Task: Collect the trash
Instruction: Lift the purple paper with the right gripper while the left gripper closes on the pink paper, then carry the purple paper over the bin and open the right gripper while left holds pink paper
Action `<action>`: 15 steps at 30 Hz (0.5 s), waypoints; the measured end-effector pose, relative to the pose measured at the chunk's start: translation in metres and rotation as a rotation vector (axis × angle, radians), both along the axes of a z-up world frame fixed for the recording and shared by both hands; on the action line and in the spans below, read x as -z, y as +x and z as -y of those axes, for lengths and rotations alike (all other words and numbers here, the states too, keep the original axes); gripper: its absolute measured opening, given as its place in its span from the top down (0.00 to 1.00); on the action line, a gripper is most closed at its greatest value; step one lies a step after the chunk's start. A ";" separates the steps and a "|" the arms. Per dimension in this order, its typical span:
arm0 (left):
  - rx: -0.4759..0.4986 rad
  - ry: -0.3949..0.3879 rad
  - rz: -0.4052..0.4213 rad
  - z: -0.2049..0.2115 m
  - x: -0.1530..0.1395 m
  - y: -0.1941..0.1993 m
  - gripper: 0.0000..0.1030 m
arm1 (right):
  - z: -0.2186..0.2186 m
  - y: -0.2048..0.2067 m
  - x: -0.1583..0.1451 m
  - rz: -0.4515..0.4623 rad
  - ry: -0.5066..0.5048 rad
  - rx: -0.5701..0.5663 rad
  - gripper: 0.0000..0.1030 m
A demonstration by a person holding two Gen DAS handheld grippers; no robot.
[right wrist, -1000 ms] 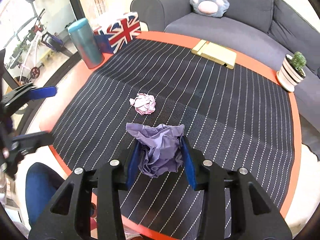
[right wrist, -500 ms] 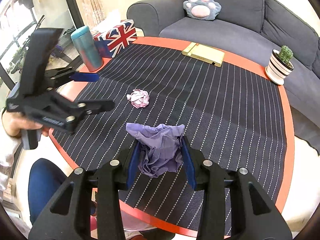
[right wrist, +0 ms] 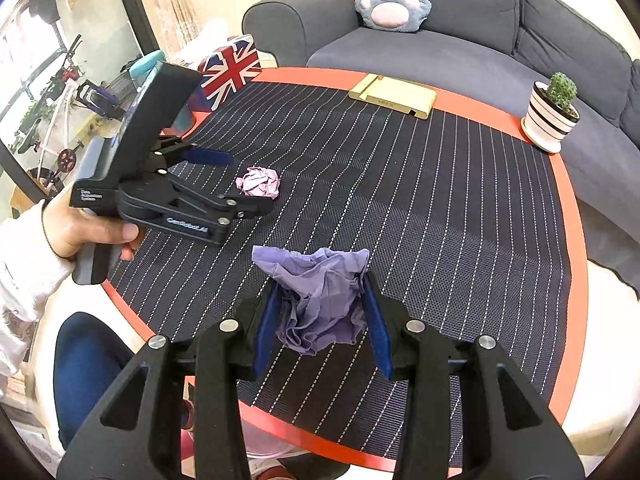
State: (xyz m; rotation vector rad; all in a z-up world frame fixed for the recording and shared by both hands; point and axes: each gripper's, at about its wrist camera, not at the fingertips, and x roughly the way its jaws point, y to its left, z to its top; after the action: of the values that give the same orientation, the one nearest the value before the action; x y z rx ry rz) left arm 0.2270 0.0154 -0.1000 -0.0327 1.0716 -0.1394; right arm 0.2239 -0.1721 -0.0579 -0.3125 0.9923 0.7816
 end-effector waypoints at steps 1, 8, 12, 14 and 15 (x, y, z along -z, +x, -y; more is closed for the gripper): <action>-0.003 -0.003 -0.005 -0.001 0.002 0.001 0.29 | 0.000 0.000 0.001 -0.001 -0.002 0.001 0.61; -0.003 -0.002 -0.001 -0.002 0.006 -0.002 0.67 | 0.000 0.001 0.003 0.001 -0.002 0.002 0.61; -0.007 0.001 0.015 -0.003 0.000 -0.007 0.69 | -0.001 -0.001 0.002 0.009 0.002 0.002 0.61; -0.007 0.002 0.029 -0.003 -0.006 -0.012 0.69 | -0.001 -0.003 0.000 0.014 0.004 0.002 0.61; -0.006 0.003 0.036 -0.003 -0.010 -0.015 0.69 | -0.002 -0.004 0.000 0.016 0.005 0.002 0.61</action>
State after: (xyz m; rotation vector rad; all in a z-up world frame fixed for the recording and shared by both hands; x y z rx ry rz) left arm 0.2120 0.0184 -0.0902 -0.0306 1.0354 -0.1321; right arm 0.2200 -0.1705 -0.0574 -0.3134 0.9754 0.7788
